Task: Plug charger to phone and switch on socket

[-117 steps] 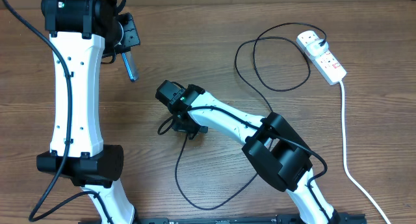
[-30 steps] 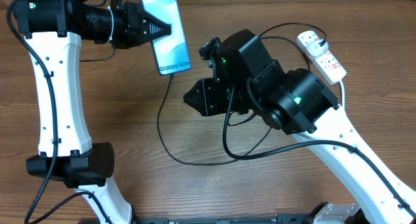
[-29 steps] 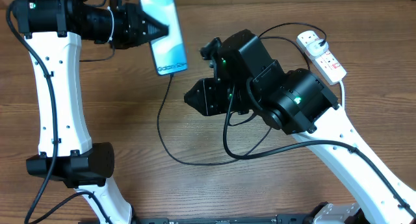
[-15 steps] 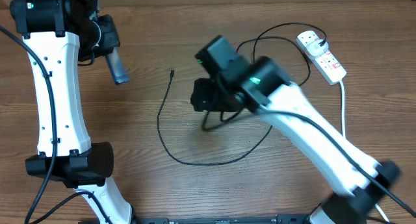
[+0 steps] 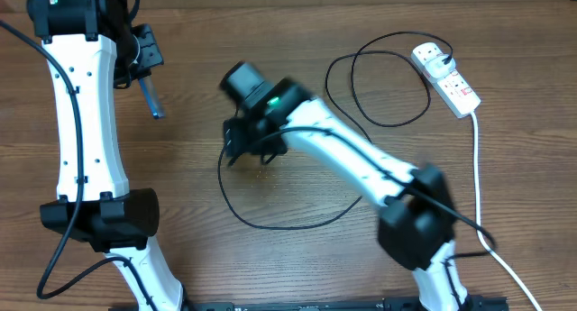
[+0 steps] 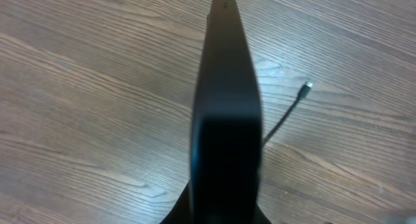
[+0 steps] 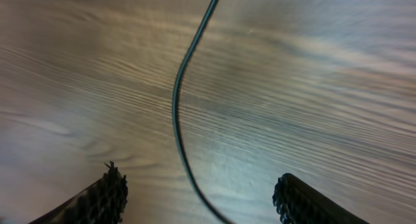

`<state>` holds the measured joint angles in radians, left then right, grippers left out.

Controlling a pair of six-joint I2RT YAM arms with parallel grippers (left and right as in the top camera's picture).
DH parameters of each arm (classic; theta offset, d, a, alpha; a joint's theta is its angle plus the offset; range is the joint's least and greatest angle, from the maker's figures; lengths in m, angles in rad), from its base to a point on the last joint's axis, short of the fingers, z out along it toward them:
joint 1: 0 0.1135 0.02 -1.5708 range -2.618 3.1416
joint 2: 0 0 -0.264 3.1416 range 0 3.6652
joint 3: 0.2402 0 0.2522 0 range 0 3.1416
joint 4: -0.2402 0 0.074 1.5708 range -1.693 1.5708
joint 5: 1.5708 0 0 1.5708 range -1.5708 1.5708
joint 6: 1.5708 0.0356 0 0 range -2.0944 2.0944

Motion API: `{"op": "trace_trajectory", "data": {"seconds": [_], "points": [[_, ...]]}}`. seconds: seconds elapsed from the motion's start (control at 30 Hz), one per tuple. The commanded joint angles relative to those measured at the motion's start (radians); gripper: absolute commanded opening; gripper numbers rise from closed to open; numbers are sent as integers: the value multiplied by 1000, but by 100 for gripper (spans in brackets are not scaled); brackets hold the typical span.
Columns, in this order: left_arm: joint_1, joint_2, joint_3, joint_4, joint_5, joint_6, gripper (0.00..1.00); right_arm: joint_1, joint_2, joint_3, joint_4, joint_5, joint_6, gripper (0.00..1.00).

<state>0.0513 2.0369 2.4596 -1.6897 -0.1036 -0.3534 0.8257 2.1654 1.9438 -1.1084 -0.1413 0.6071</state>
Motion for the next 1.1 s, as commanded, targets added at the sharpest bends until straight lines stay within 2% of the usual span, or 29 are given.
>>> {"op": "trace_trajectory", "data": {"seconds": [0.0, 0.1, 0.17, 0.2, 0.43, 0.6, 0.83, 1.07], "points": [[31, 0, 4, 0, -47, -29, 4, 68, 68, 14, 23, 45, 23, 70], [72, 0, 4, 0, -52, -29, 4, 103, 111, 13, 26, 47, 40, 62], [106, 0, 4, 0, -26, -29, 4, 122, 135, 13, 22, 43, 52, 50], [121, 0, 4, 0, -8, -29, 4, 131, 139, 11, 19, 43, 51, 47], [187, 0, 4, 0, 56, -28, 4, 192, 148, -12, 15, 55, 55, 41], [189, 0, 4, 0, 56, -27, 4, 226, 152, -47, -3, 177, 108, 41], [189, 0, 4, 0, 56, -27, 4, 227, 152, -117, 5, 148, 107, 35], [188, 0, 4, 0, 56, -27, 4, 233, 152, -163, 0, 138, 108, 34]]}}
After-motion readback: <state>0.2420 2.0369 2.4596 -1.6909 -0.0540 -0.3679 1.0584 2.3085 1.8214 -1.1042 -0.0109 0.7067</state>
